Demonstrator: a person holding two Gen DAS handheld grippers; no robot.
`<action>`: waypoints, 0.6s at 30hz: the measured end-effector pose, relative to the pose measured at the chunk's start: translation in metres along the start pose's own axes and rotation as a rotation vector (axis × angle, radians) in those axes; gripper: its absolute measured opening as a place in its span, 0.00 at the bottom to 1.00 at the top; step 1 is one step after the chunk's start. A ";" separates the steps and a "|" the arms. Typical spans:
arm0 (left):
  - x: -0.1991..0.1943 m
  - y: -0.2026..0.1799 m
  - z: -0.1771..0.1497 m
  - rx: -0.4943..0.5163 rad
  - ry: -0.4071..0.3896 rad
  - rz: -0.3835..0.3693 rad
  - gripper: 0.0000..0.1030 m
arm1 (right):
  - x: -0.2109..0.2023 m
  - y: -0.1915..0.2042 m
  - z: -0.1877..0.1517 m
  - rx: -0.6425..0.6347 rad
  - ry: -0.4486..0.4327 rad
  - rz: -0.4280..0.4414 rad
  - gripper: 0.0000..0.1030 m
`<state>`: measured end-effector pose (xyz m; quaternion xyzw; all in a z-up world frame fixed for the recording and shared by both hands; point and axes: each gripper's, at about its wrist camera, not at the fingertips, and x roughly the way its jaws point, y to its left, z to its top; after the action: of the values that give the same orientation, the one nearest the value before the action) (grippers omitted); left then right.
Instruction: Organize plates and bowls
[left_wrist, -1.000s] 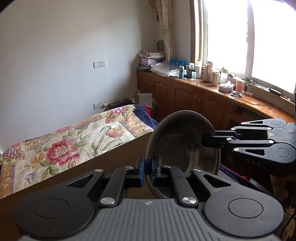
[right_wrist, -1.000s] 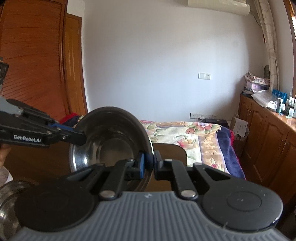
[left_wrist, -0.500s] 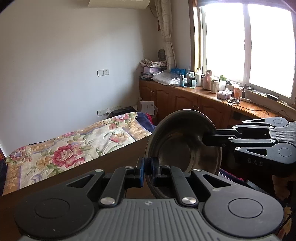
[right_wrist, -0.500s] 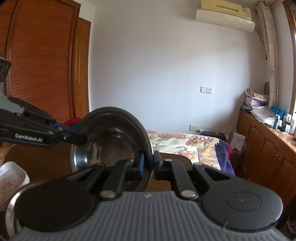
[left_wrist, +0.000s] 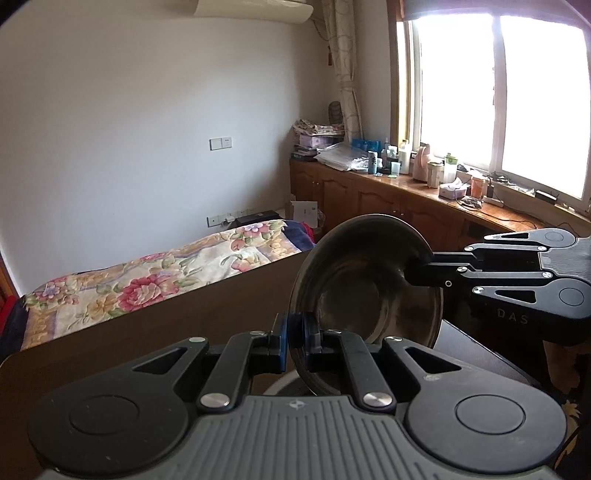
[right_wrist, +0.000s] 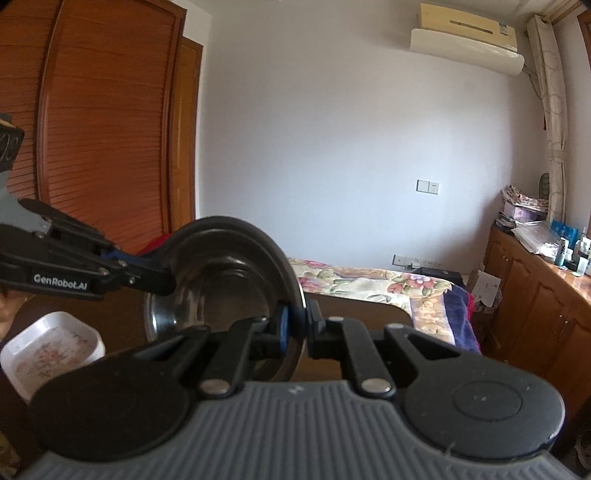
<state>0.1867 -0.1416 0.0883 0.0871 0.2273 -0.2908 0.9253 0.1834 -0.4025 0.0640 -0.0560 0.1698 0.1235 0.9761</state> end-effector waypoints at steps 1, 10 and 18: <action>-0.003 0.000 -0.003 -0.002 0.000 0.003 0.37 | -0.002 0.004 0.000 -0.004 -0.001 0.003 0.11; -0.028 0.004 -0.034 -0.045 0.024 0.022 0.37 | -0.009 0.029 -0.011 -0.024 0.003 0.051 0.11; -0.025 0.006 -0.059 -0.093 0.055 0.009 0.37 | -0.017 0.043 -0.025 -0.032 0.030 0.073 0.11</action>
<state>0.1497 -0.1072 0.0480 0.0531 0.2653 -0.2732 0.9231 0.1491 -0.3690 0.0434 -0.0675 0.1844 0.1608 0.9673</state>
